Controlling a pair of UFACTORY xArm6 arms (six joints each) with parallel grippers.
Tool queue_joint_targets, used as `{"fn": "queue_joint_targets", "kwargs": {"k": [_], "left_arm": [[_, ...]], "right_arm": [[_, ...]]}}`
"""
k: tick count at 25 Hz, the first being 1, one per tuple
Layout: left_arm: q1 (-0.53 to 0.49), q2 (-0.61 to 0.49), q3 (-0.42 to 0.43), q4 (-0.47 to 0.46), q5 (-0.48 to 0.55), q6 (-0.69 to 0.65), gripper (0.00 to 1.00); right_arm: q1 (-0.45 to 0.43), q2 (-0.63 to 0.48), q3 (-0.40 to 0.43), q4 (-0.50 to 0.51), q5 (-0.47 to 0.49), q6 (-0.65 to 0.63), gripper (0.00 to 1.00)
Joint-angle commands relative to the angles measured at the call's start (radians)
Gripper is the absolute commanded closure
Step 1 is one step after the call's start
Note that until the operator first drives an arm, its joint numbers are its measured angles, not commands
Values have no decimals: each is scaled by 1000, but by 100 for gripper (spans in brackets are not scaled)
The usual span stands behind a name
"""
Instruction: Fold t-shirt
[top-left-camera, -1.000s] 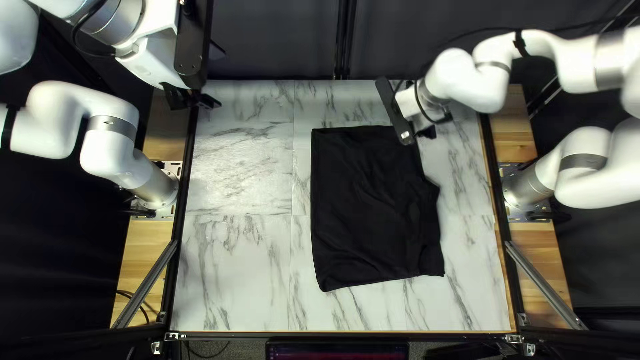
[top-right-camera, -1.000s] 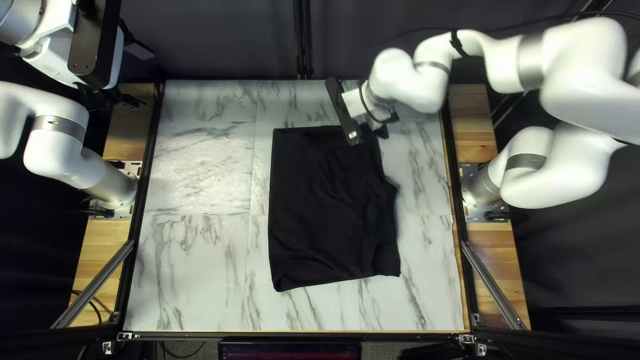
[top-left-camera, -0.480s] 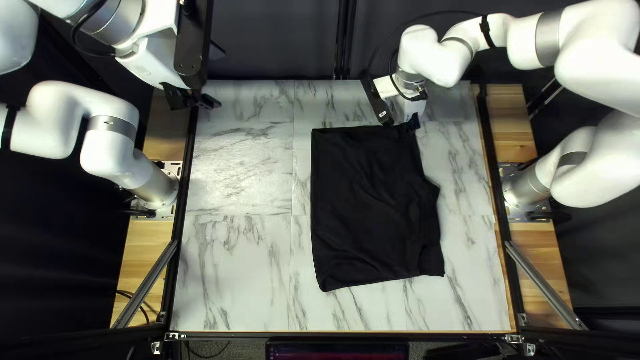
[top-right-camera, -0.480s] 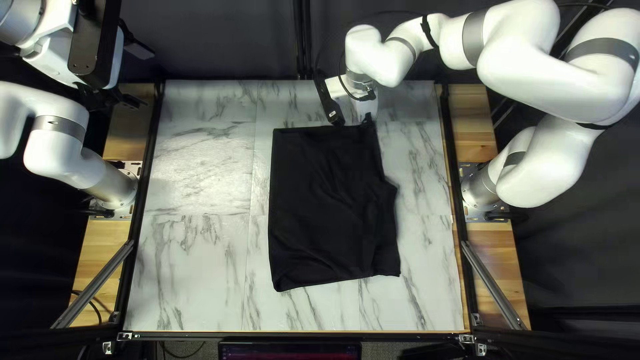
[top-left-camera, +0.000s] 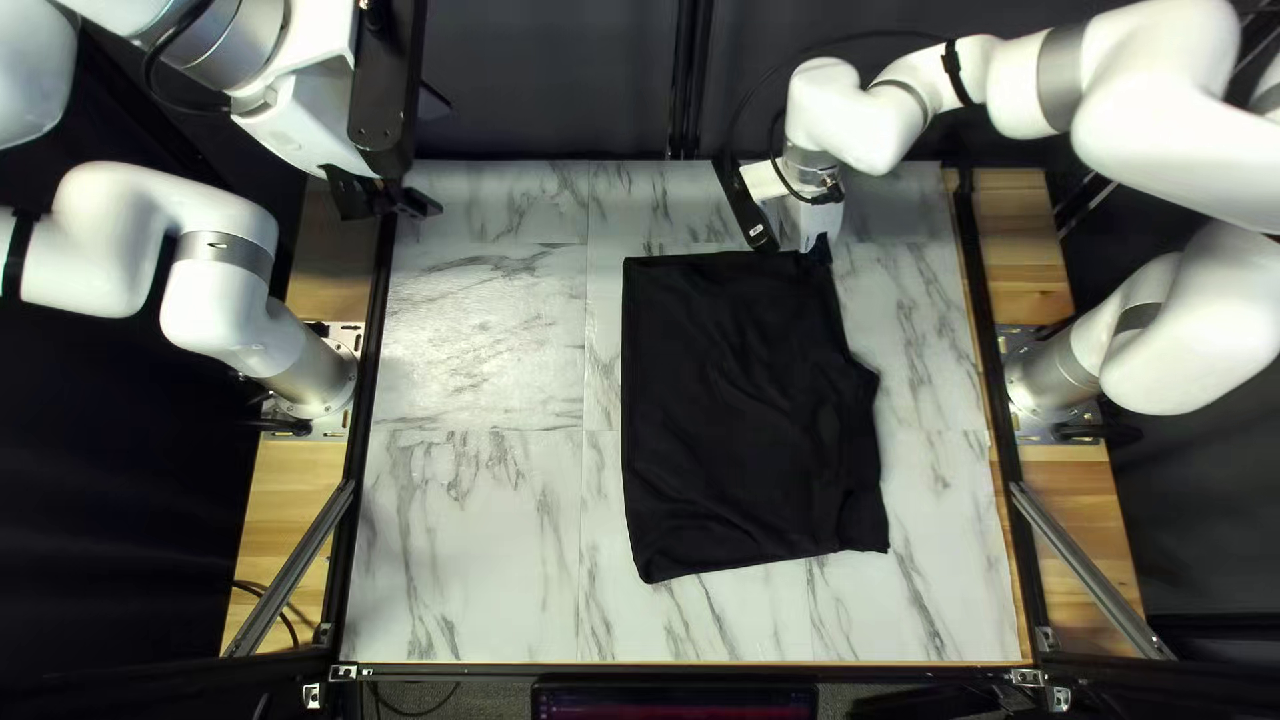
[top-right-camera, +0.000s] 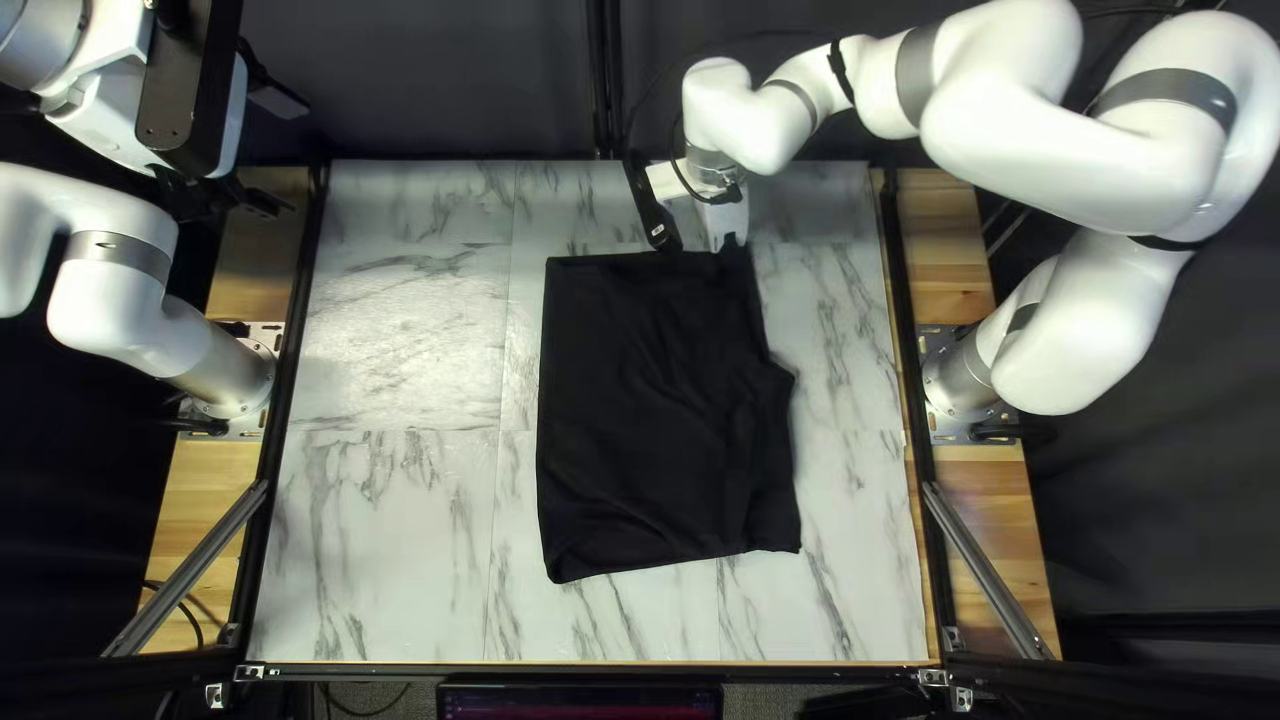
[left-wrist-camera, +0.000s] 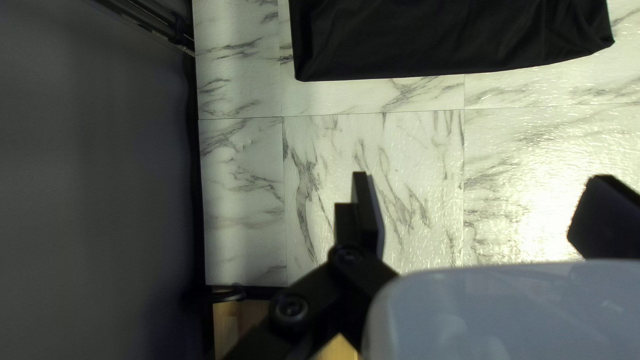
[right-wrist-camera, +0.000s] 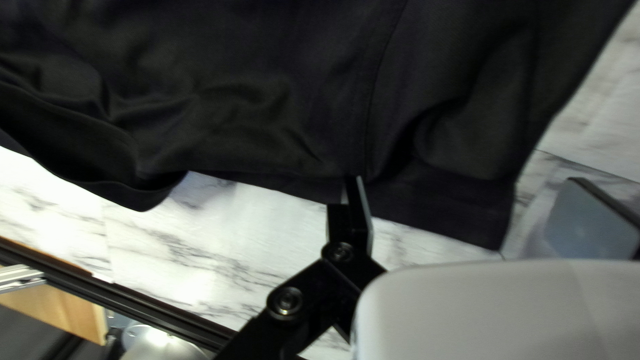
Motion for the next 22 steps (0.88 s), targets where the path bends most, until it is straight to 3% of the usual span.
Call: {"fn": "queue_joint_targets", "kwargs": {"k": [1, 2, 5, 6, 22], "left_arm": [[0, 0, 0, 0, 0, 0, 0], [0, 0, 0, 0, 0, 0, 0], [0, 0, 0, 0, 0, 0, 0], [0, 0, 0, 0, 0, 0, 0], [0, 0, 0, 0, 0, 0, 0]], "right_arm": [[-10, 39, -23, 4, 17, 3, 13], [-13, 43, -23, 3, 18, 3, 19], [-21, 61, -27, 0, 18, 1, 94], [-22, 67, -30, -1, 18, 2, 99], [38, -10, -89, -50, 60, 116, 100]]}}
